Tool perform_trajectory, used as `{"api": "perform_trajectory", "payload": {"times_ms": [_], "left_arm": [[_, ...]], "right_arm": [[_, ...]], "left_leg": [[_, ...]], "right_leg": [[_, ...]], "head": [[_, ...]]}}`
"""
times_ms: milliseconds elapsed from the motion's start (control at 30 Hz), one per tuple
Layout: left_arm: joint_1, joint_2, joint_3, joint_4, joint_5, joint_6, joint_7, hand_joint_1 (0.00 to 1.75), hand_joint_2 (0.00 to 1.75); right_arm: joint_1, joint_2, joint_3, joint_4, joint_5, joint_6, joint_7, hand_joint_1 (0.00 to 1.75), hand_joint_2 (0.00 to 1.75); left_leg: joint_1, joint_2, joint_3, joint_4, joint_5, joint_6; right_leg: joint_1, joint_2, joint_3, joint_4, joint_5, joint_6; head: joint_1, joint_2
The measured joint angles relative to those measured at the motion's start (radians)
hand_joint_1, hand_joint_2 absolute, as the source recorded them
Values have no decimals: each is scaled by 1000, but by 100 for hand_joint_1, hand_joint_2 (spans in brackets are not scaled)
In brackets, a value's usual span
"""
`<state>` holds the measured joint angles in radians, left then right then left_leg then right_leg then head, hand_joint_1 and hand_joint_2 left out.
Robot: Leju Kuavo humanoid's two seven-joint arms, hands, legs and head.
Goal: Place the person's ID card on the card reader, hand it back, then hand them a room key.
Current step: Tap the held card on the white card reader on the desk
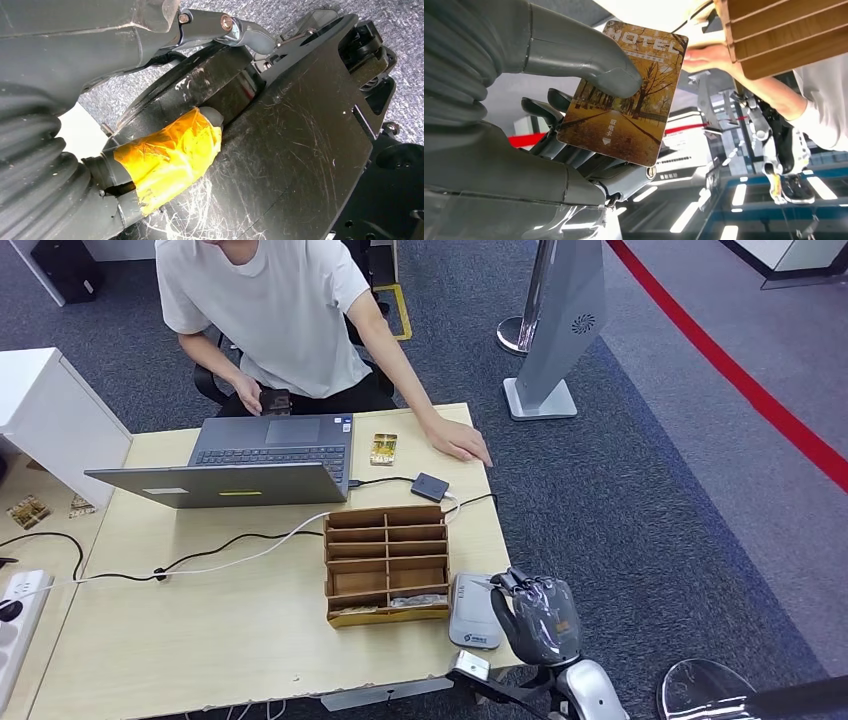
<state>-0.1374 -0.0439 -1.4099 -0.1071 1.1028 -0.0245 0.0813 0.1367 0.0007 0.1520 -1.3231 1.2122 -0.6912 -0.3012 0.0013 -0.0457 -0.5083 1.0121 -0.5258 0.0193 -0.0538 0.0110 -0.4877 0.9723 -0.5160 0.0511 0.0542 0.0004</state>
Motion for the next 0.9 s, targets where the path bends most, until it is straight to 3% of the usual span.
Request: {"api": "perform_trajectory", "payload": {"times_ms": [400, 900], "left_arm": [[0, 0, 0, 0, 10, 0, 0, 0, 175], [0, 0, 0, 0, 16, 0, 0, 0, 175]], "right_arm": [[-15, 48, 2, 101, -25, 0, -12, 175, 175], [-12, 66, 0, 163, -37, 0, -34, 175, 175]], "left_leg": [[0, 0, 0, 0, 0, 0], [0, 0, 0, 0, 0, 0]], "right_leg": [[0, 0, 0, 0, 0, 0], [0, 0, 0, 0, 0, 0]], "head": [[0, 0], [0, 0]]}}
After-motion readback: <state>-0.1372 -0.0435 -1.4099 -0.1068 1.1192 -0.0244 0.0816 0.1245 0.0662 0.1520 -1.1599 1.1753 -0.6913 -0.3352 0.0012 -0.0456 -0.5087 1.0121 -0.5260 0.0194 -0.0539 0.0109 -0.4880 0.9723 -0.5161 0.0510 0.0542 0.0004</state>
